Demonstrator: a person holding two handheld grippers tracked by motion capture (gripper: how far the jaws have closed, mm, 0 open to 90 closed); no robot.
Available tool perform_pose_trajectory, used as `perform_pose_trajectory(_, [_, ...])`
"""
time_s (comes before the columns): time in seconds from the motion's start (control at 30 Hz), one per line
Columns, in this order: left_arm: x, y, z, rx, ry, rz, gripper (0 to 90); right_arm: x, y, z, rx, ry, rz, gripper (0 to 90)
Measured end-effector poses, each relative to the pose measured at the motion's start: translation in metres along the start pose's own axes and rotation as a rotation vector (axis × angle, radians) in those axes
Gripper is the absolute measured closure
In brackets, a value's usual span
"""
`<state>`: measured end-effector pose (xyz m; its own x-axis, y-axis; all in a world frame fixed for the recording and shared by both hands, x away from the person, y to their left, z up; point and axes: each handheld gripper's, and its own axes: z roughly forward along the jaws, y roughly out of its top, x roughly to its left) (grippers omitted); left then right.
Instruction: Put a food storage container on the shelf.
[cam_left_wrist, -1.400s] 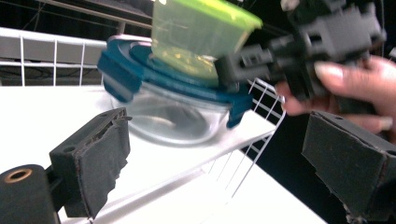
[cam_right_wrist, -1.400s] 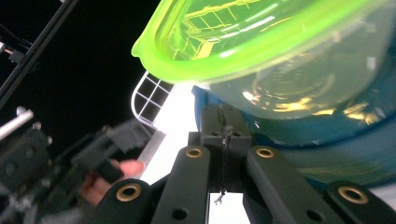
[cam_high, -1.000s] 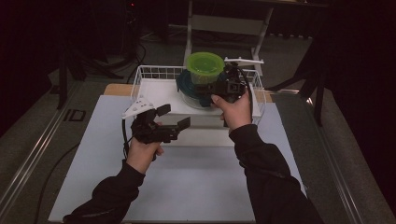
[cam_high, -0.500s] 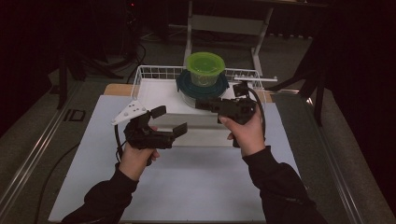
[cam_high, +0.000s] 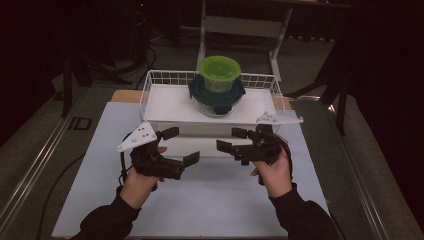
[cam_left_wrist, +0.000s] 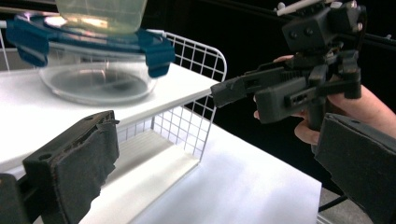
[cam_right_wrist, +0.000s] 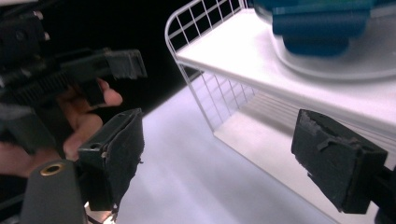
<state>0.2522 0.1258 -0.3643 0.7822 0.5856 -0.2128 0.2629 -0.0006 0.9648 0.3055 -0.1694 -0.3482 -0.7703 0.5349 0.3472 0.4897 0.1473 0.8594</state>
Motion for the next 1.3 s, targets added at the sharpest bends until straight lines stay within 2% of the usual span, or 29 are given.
perform_pose_trajectory(0.1, [-0.001, -0.005, -0.002, 0.015, 0.008, 0.011, 0.0, -0.002, -0.010, -0.002, -0.004, -0.008, -0.008, 16.6])
perform_pose_trajectory(0.17, [-0.004, -0.013, -0.004, 0.028, 0.015, 0.025, 0.0, -0.005, -0.022, -0.004, -0.010, -0.002, -0.002, 16.5])
perform_pose_trajectory(0.37, [-0.005, -0.030, -0.009, 0.030, 0.006, 0.017, 0.0, -0.011, -0.046, -0.010, -0.013, -0.010, 0.012, 16.6])
perform_pose_trajectory(0.57, [-0.006, -0.050, -0.010, 0.072, -0.011, 0.015, 0.0, -0.020, -0.072, -0.012, -0.014, -0.016, 0.031, 16.6])
perform_pose_trajectory(0.7, [-0.004, -0.063, -0.010, 0.103, -0.017, -0.003, 0.0, -0.024, -0.089, -0.012, -0.007, -0.017, 0.037, 16.6])
perform_pose_trajectory(0.9, [-0.003, -0.080, -0.011, 0.124, -0.019, -0.005, 0.0, -0.031, -0.108, -0.016, -0.010, -0.032, 0.047, 16.6])
perform_pose_trajectory(1.13, [-0.003, -0.097, -0.011, 0.146, -0.041, 0.002, 0.0, -0.036, -0.128, -0.018, 0.010, -0.062, 0.001, 17.1])
perform_pose_trajectory(1.3, [-0.003, -0.110, -0.012, 0.166, -0.052, 0.013, 0.0, -0.037, -0.139, -0.021, 0.023, -0.074, -0.002, 17.0])
